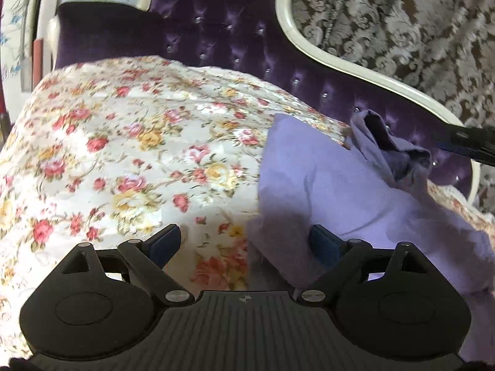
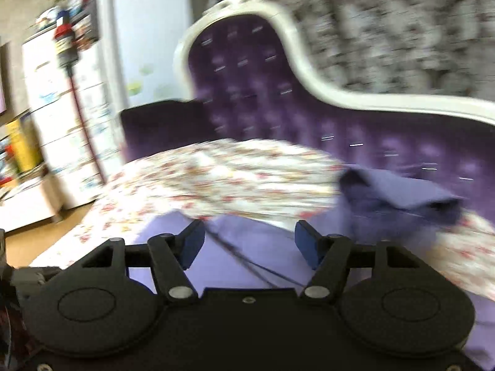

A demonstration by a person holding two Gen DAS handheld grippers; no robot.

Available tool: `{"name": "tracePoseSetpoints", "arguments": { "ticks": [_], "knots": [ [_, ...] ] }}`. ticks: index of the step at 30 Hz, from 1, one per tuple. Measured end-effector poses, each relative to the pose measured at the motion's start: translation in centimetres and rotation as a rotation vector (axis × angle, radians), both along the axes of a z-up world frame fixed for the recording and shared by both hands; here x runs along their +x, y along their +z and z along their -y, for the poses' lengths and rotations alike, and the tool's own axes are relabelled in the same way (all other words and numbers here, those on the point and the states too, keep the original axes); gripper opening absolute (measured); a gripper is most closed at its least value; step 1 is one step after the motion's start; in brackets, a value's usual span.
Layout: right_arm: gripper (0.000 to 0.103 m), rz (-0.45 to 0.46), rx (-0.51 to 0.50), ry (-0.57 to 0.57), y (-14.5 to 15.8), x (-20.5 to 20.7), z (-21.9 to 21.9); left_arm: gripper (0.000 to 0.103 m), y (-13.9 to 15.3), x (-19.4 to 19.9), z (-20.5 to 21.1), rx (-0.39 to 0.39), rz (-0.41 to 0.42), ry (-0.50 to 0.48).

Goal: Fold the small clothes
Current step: 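Press the folded jacket with the left gripper while the right gripper releases and withdraws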

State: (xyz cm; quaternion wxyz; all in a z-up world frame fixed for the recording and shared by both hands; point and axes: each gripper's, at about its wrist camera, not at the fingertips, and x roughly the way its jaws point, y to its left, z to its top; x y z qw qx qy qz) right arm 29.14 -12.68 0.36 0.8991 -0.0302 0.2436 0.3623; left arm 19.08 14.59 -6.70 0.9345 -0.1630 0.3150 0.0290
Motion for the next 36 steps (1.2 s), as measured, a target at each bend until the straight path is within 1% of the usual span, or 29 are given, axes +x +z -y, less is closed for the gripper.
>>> {"name": "tracePoseSetpoints", "arguments": {
  "ticks": [2,4,7,11,12,13,14,16,18,20,21,23,24,25,27,28,29,30,31,33,36],
  "knots": [
    [0.068,-0.023,-0.004,0.059,-0.4,1.2,-2.8,0.091,-0.1,0.0,-0.1,-0.015,0.001,0.002],
    [0.067,-0.07,0.005,0.116,-0.9,2.4,-5.7,0.09,0.1,-0.2,0.2,-0.004,0.019,-0.007],
    [0.067,-0.139,0.003,0.164,-1.8,3.3,-8.6,0.09,0.6,-1.0,0.5,0.024,0.059,-0.043],
    [0.065,-0.21,-0.048,0.205,-3.2,4.2,-11.5,0.09,0.9,-1.9,0.9,0.079,0.087,-0.096],
    [0.056,-0.22,-0.071,0.213,-3.6,4.3,-12.0,0.09,0.9,-2.0,1.0,0.082,0.091,-0.108],
    [0.017,-0.223,-0.087,0.223,-3.9,4.4,-12.5,0.09,0.9,-2.1,1.0,0.082,0.093,-0.119],
    [0.011,-0.222,-0.102,0.229,-4.1,4.3,-12.9,0.09,0.8,-2.1,1.0,0.084,0.093,-0.126],
    [0.009,-0.2,-0.115,0.227,-4.3,4.2,-13.0,0.09,0.6,-2.1,1.1,0.086,0.086,-0.135],
    [0.007,-0.184,-0.113,0.185,-4.4,4.7,-13.2,0.09,0.2,-1.9,1.3,0.072,0.064,-0.143],
    [0.005,-0.199,-0.099,0.15,-4.9,5.5,-13.4,0.09,-0.5,-1.7,1.6,0.064,0.034,-0.156],
    [0.004,-0.198,-0.1,0.133,-5.2,5.7,-13.6,0.09,-0.6,-1.8,1.8,0.08,0.037,-0.157],
    [0.004,-0.165,-0.14,0.111,-5.8,5.8,-14.1,0.09,-0.5,-1.9,2.1,0.101,0.033,-0.165],
    [0.008,-0.156,-0.148,0.107,-5.9,5.9,-14.1,0.09,-0.4,-1.9,2.1,0.102,0.031,-0.169],
    [0.016,-0.145,-0.134,0.097,-5.8,5.8,-13.8,0.09,-0.2,-1.9,2.1,0.107,0.029,-0.171],
    [0.017,-0.134,-0.047,0.07,-4.9,5.4,-12.1,0.09,0.3,-2.1,2.2,0.137,0.042,-0.174],
    [0.034,-0.124,-0.01,0.057,-4.3,5.1,-11.1,0.09,0.6,-2.3,2.3,0.159,0.05,-0.177],
    [0.047,-0.108,0.018,0.043,-3.6,4.7,-10.0,0.09,1.1,-2.4,2.5,0.184,0.058,-0.178],
    [0.063,-0.086,0.048,0.026,-2.8,4.1,-8.4,0.09,1.7,-2.5,2.7,0.204,0.069,-0.181],
    [0.069,-0.073,0.069,0.019,-2.2,3.6,-7.1,0.09,2.3,-2.5,2.9,0.218,0.082,-0.185],
    [0.069,-0.048,0.09,-0.017,-1.0,2.6,-4.1,0.09,3.5,-2.6,3.5,0.24,0.109,-0.192],
    [0.082,-0.003,0.078,-0.121,-0.1,0.7,1.0,0.091,5.4,-2.4,4.7,0.272,0.154,-0.21]
  ]
}}
